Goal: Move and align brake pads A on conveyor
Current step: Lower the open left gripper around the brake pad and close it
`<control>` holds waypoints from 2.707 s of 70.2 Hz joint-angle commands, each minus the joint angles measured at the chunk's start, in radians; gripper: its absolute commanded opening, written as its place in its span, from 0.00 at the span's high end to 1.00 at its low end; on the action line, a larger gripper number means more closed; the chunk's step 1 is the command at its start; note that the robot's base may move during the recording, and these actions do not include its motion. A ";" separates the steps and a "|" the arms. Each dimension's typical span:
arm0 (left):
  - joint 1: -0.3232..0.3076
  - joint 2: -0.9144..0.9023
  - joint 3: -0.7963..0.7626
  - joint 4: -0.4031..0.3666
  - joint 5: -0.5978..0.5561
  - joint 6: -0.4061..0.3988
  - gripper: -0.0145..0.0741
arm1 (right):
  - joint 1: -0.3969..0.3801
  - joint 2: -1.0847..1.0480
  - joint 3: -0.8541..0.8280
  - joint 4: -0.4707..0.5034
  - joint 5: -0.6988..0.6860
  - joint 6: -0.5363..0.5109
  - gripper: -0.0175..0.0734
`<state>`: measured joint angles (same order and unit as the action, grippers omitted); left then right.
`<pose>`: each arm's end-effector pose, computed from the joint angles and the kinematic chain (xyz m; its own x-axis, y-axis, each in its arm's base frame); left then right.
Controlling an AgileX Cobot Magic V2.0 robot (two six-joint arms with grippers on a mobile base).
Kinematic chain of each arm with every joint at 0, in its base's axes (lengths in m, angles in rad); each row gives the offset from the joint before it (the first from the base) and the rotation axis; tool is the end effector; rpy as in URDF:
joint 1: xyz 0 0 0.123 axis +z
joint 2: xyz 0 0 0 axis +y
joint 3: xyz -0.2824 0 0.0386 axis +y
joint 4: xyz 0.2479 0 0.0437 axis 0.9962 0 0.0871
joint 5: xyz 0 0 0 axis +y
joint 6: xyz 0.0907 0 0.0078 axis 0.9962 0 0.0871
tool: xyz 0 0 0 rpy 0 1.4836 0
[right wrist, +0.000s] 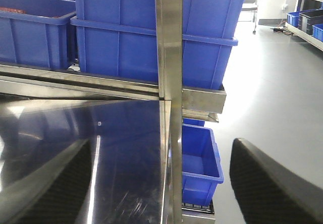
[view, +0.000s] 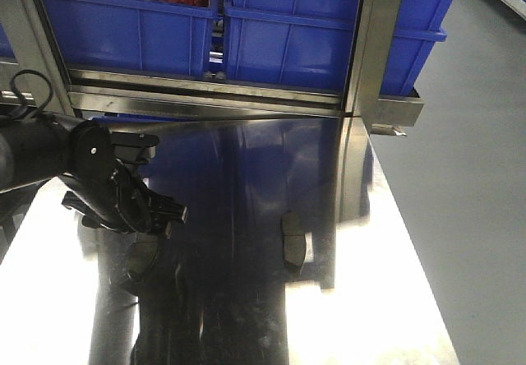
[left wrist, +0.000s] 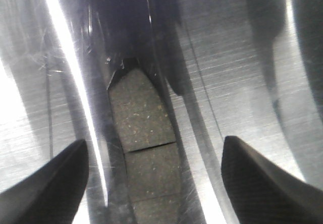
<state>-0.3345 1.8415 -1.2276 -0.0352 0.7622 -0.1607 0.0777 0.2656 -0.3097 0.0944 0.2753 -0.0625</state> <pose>0.3447 -0.1222 0.1903 -0.9535 0.1355 -0.2693 0.1609 0.9842 -0.0745 0.0730 0.0080 0.2759 -0.1448 0.0172 -0.9893 -0.0988 0.9946 0.0317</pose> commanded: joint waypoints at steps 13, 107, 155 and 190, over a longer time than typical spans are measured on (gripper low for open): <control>-0.007 0.012 -0.088 0.010 0.065 -0.012 0.22 | -0.004 0.011 -0.028 -0.001 -0.078 -0.004 0.22; -0.006 0.076 -0.093 0.006 0.068 -0.019 0.23 | -0.004 0.011 -0.028 -0.001 -0.078 -0.004 0.22; -0.006 0.076 -0.093 0.006 0.074 -0.011 0.80 | -0.004 0.011 -0.028 -0.001 -0.078 -0.004 0.22; -0.006 -0.045 -0.093 0.017 0.074 -0.007 0.85 | -0.004 0.011 -0.028 -0.001 -0.078 -0.004 0.22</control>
<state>-0.3345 1.8992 -1.2939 -0.0204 0.8593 -0.1658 0.0777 0.2656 -0.3097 0.0944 0.2753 -0.0625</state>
